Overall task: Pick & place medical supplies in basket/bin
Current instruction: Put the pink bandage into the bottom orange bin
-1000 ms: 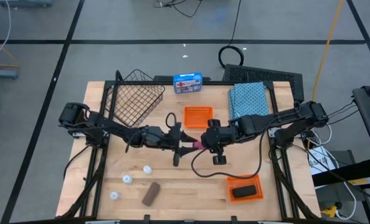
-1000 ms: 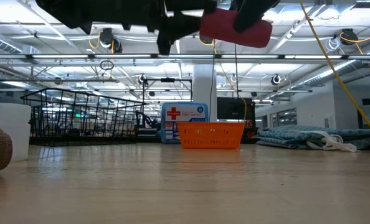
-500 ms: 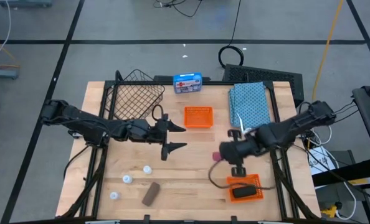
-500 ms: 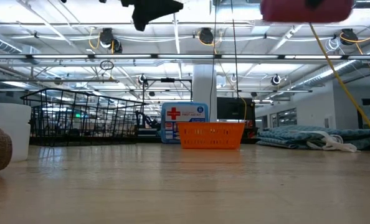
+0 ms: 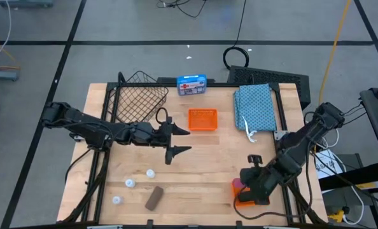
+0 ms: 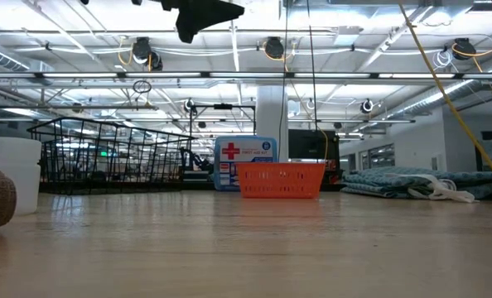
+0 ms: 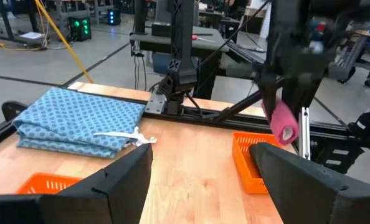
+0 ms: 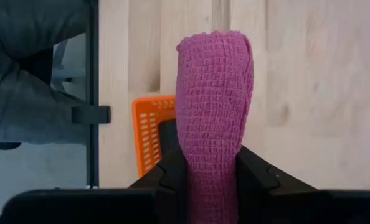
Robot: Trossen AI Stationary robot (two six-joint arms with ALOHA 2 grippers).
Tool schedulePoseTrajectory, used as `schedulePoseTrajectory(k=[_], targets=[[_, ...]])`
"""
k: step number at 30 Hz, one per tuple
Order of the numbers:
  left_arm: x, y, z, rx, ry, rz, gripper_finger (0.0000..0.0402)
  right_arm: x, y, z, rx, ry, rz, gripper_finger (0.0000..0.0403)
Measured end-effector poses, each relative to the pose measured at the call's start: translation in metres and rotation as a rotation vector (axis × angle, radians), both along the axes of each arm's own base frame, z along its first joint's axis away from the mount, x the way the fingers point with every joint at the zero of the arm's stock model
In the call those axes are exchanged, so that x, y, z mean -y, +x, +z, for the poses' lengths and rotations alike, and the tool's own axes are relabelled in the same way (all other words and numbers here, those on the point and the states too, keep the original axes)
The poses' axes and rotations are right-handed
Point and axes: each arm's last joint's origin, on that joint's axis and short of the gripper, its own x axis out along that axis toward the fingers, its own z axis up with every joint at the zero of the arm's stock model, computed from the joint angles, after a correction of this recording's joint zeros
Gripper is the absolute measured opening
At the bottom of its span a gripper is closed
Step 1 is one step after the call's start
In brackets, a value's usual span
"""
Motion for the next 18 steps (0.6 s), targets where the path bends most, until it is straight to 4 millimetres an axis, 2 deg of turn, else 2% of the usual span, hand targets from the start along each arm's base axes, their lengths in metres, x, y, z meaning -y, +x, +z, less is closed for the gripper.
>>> schedulePoseTrajectory(k=[5, 11, 18], targets=[[0.000, 0.000, -0.001, -0.006, -0.006, 0.002, 0.0297, -0.008, -0.010, -0.027, -0.033, 0.002, -0.018, 0.0070], [0.000, 0.000, -0.001, -0.009, -0.009, 0.007, 0.0296, -0.016, -0.021, -0.061, -0.027, -0.008, 0.105, 0.0069], [-0.001, 0.000, -0.002, -0.022, -0.016, 0.022, 0.0296, -0.014, -0.029, -0.089, -0.040, -0.014, 0.143, 0.0070]])
